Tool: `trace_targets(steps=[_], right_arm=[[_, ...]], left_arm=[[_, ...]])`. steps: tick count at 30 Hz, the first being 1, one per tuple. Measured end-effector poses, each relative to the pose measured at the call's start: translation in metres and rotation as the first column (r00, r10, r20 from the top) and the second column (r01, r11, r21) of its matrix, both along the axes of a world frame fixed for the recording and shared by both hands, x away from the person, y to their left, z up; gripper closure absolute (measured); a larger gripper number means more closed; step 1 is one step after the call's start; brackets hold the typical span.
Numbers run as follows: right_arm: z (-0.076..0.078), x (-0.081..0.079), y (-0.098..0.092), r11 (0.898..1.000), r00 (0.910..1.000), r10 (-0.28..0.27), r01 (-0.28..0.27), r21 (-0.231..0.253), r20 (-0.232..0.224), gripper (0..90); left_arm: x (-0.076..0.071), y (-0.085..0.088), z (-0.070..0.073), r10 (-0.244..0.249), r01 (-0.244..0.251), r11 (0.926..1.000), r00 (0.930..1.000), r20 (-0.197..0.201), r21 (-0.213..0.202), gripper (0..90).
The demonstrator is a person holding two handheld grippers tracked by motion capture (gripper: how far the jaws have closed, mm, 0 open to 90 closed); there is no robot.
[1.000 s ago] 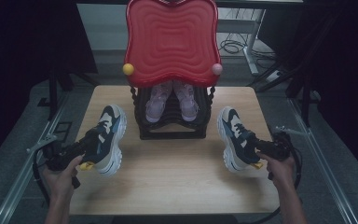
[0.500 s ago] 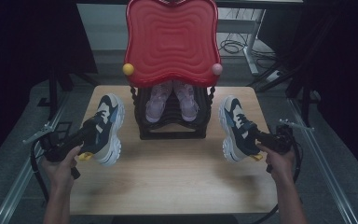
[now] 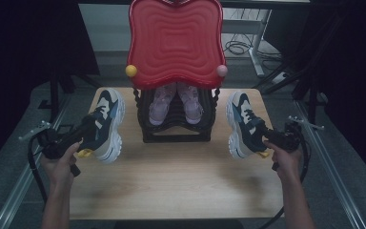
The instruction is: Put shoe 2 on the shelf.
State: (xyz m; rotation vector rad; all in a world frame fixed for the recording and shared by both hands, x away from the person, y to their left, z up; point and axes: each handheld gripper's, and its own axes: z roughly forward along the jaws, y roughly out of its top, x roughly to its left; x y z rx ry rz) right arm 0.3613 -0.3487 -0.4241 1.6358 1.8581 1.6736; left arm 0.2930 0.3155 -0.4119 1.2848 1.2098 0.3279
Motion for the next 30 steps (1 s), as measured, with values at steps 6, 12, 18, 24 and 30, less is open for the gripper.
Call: trace_targets(steps=[6,12,18,24,30], right_arm=[[0.007,0.003,0.0,1.0,0.9999,-0.004,0.004,0.013,0.013,76.8],[0.014,0.004,0.0,1.0,0.9997,-0.01,0.01,0.011,0.022,76.7],[0.018,0.006,-0.001,1.0,0.9995,-0.015,0.014,0.013,0.027,76.7],[0.021,0.007,0.0,1.0,0.9992,-0.022,0.022,0.017,0.033,76.7],[0.027,0.008,-0.003,0.999,0.9982,-0.039,0.038,0.02,0.047,76.7]], left_arm=[[0.006,0.001,0.009,0.001,-0.001,1.0,0.9999,0.011,-0.004,71.5],[0.009,0.005,0.016,0.008,-0.008,0.9999,0.9997,0.023,-0.01,71.5],[0.011,0.009,0.021,0.017,-0.017,0.9997,0.9994,0.029,-0.016,71.5],[0.013,0.012,0.024,0.022,-0.022,0.9997,0.9993,0.029,-0.013,71.5],[0.015,0.014,0.03,0.034,-0.034,0.9994,0.9988,0.036,-0.01,71.5]])
